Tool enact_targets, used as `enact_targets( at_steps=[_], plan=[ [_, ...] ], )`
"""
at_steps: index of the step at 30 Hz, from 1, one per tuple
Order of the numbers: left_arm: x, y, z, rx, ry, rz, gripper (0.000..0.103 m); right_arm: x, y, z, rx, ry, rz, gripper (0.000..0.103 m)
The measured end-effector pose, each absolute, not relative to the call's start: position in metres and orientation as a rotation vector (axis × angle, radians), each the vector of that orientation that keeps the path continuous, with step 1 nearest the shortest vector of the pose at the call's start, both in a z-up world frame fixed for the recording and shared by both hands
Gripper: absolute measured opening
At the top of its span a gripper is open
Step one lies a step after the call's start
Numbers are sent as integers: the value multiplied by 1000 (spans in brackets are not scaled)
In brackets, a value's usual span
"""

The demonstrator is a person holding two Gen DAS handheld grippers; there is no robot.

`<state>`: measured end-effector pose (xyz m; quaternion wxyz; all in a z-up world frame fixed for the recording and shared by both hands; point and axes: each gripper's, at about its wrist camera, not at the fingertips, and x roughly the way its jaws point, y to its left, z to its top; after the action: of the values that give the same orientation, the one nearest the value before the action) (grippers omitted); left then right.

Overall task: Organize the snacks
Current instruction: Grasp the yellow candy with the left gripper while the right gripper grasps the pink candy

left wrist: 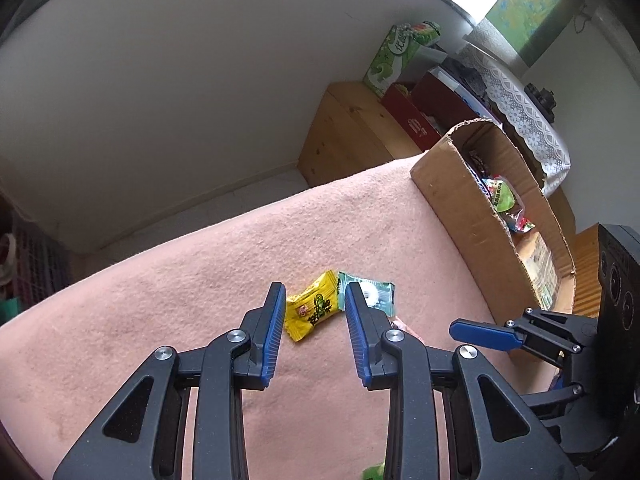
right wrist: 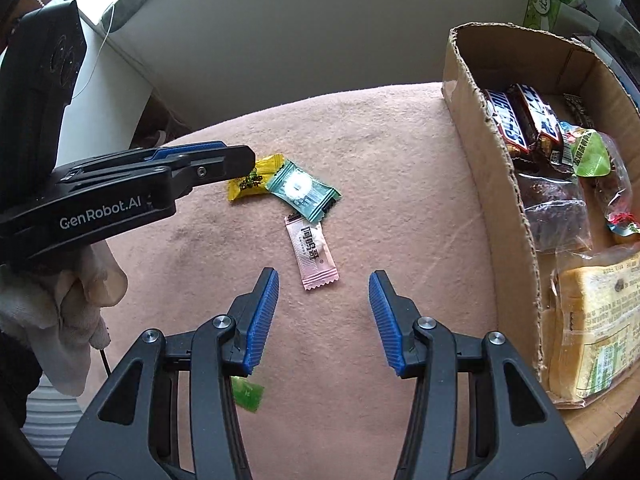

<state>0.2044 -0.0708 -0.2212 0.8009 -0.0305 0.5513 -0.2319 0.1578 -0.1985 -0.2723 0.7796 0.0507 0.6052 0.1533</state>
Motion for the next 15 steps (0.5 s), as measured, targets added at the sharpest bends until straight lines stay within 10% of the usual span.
enact_targets(
  at_steps=[15],
  plan=[
    [194,-78,-234,76,1230,-542,29,170,-176,-287,46,1313,339,49]
  ],
)
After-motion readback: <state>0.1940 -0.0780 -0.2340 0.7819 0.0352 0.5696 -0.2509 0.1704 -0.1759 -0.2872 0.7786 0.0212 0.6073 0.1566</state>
